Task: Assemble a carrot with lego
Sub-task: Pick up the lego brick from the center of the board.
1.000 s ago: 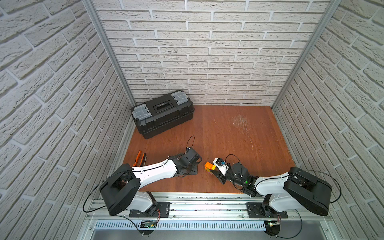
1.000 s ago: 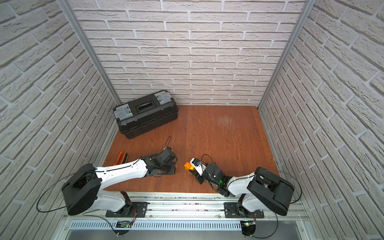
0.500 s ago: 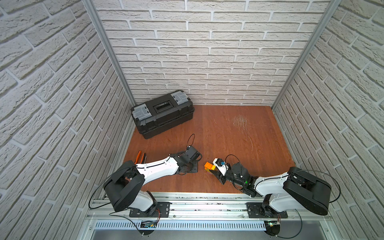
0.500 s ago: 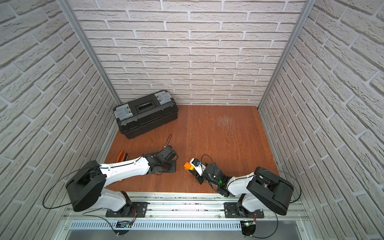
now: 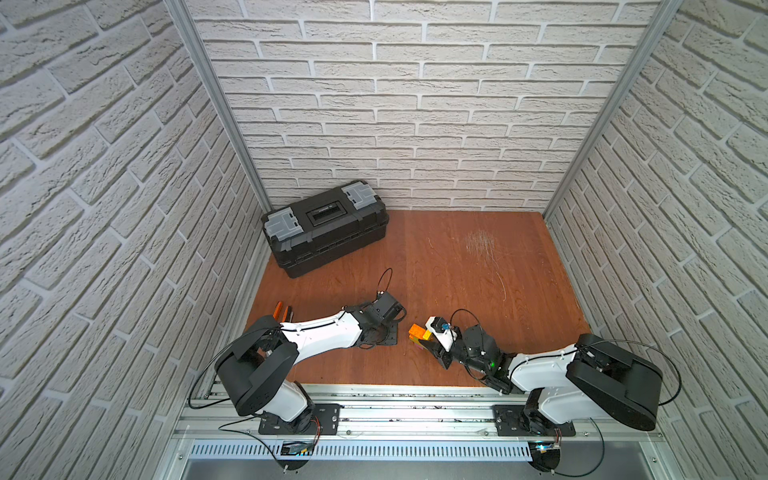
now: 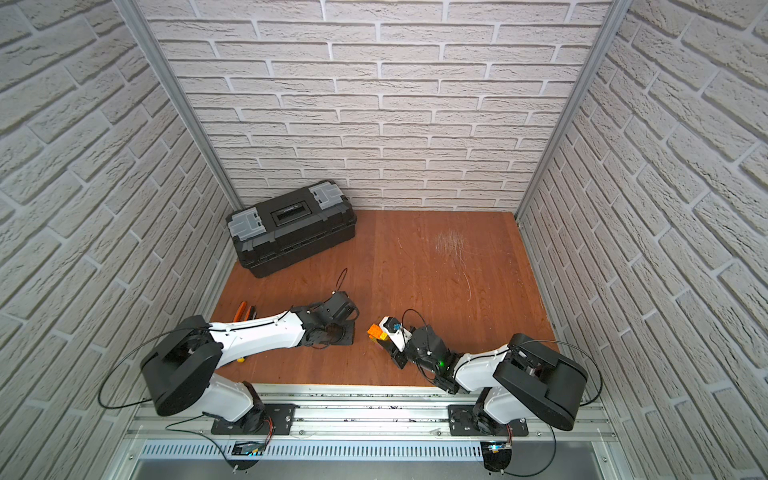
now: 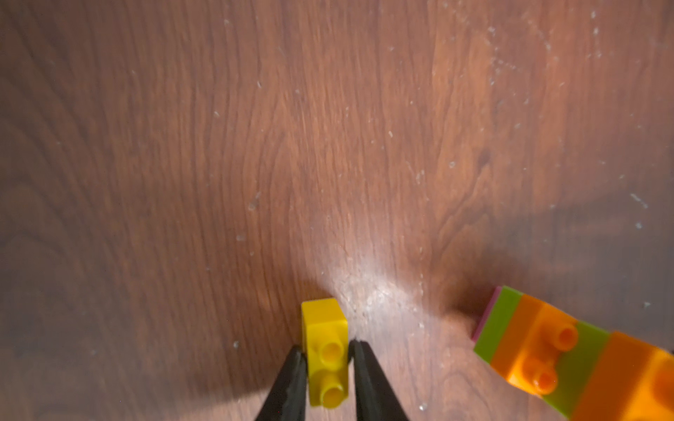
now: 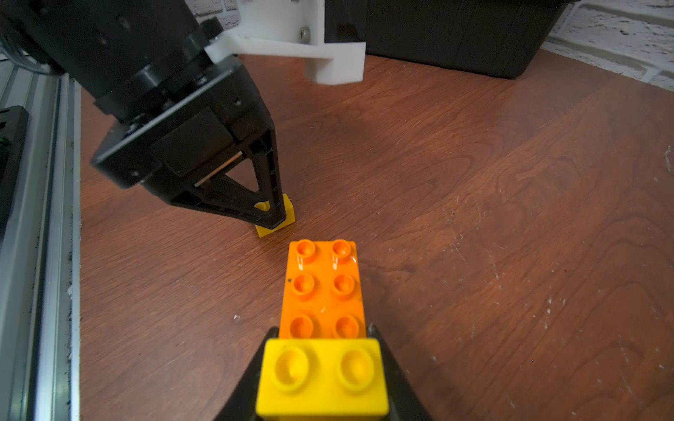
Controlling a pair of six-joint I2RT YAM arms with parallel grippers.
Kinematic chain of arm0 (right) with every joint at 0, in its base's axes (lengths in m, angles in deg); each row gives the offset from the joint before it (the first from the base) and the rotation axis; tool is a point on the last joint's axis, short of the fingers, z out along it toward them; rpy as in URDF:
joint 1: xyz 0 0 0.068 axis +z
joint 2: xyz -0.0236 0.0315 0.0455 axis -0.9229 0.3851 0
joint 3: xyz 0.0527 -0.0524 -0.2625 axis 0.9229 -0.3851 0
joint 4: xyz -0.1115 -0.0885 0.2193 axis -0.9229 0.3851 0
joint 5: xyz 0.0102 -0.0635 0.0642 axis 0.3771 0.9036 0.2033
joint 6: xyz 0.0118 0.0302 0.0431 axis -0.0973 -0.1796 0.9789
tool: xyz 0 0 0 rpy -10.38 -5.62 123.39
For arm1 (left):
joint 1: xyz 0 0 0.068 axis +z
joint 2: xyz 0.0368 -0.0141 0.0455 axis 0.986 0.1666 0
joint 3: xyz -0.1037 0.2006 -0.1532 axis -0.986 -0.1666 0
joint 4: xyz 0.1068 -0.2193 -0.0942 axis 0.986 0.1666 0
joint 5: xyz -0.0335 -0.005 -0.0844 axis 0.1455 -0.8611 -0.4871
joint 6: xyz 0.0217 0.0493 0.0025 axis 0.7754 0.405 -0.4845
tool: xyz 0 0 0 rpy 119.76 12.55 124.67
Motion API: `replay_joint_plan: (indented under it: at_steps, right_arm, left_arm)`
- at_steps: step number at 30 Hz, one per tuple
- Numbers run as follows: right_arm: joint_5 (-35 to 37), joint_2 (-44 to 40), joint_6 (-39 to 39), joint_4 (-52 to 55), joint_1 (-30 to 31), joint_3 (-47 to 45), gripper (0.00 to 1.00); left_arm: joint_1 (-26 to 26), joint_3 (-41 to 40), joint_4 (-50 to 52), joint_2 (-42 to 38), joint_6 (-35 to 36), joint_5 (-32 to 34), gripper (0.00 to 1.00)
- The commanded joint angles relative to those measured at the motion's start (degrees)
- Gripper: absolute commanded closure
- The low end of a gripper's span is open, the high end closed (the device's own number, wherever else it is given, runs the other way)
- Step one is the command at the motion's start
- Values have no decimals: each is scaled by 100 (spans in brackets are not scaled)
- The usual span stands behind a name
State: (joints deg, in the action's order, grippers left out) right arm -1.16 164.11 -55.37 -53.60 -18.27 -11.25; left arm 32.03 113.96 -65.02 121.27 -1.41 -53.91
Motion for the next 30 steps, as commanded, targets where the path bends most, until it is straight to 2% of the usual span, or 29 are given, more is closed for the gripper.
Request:
replay_joint_plan:
  at_steps: [1,5,12,17,18,25,30]
  right_arm:
    - [22,69,37,55,84,-13,97]
    - [15,66,28,72,92,9,97]
    - [15,63,27,81,93,10,97]
    - [16,82,26,72,93,12,97]
    - [7,87,29,64,93,13,97]
    - [-24,156,32,30,102,27,97]
    - [-21,172,27,4,117,22,97]
  left_arm:
    - [39,95,-3,89,43,-24,74]
    - [72,85,68,118,17,-2,74]
    - [109,42,96,82,-26,24,83]
    - [149,87,97,45,53,-26,98]
    - [157,127,144,36,115,-40,100]
    - [390,659,862,-570,901,-231,100]
    - [650,1341,1470,-1024,1522,-823,100]
